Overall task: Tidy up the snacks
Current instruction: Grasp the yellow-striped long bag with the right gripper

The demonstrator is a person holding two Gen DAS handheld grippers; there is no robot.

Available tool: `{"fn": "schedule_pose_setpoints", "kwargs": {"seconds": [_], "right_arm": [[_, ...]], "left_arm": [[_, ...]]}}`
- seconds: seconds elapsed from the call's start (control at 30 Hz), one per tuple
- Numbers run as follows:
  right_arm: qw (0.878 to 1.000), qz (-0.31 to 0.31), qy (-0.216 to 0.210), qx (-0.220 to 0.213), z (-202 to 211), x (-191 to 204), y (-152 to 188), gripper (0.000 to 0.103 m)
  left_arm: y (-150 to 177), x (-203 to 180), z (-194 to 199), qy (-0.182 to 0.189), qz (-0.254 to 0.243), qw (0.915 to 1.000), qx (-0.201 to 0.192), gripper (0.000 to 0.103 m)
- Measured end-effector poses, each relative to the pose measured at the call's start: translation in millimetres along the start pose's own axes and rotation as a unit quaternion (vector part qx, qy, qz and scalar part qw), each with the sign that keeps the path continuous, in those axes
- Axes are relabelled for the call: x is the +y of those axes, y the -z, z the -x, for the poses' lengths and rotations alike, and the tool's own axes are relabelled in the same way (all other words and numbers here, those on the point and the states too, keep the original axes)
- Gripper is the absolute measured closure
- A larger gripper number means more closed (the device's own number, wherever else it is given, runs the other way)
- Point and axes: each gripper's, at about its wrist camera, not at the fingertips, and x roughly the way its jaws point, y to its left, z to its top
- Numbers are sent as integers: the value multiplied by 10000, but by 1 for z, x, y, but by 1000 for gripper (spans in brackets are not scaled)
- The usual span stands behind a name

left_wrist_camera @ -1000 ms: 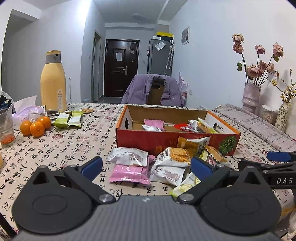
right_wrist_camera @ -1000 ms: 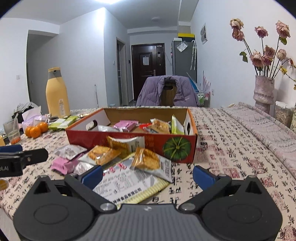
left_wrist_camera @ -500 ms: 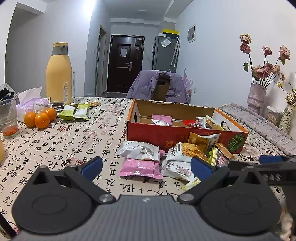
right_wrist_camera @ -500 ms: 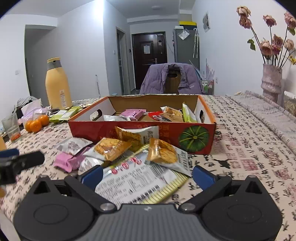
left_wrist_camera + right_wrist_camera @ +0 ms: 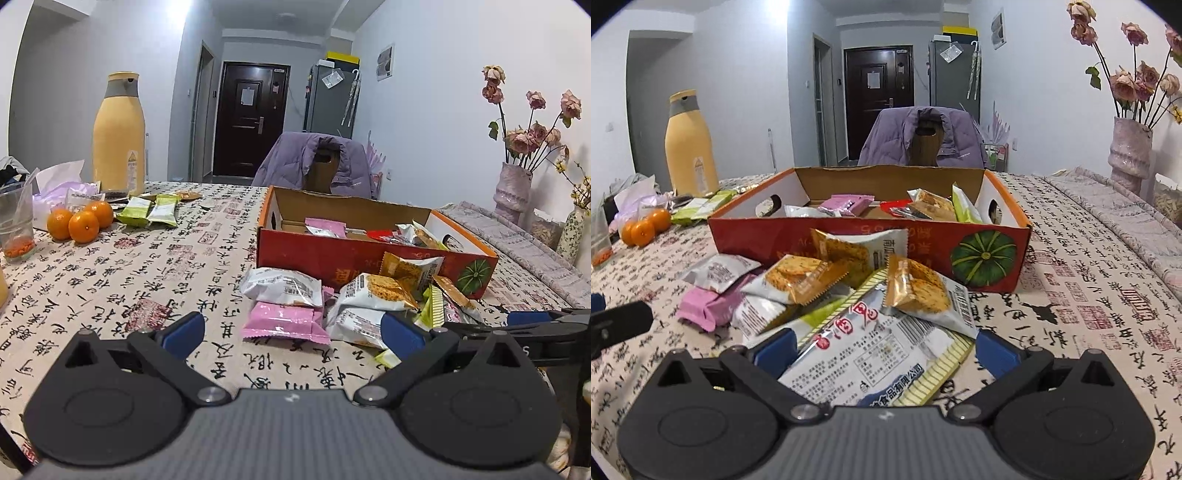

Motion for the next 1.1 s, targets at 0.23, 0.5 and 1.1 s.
{"fn": "schedule_pose_setpoints", "kwargs": {"seconds": [0.23,0.5,1.1], "right_arm": [[9995,234,167,146,6,-11,5,0],[9982,198,425,361,-1,-27,17,0],[10000,-57,24,14,6,-39,32,58]], "left_arm": [[1,-2,2,-5,-2,10000,18,0],[2,-1,3,-14,0,10000,30,0],[7,-5,3,14,18,9999,132,0]]}}
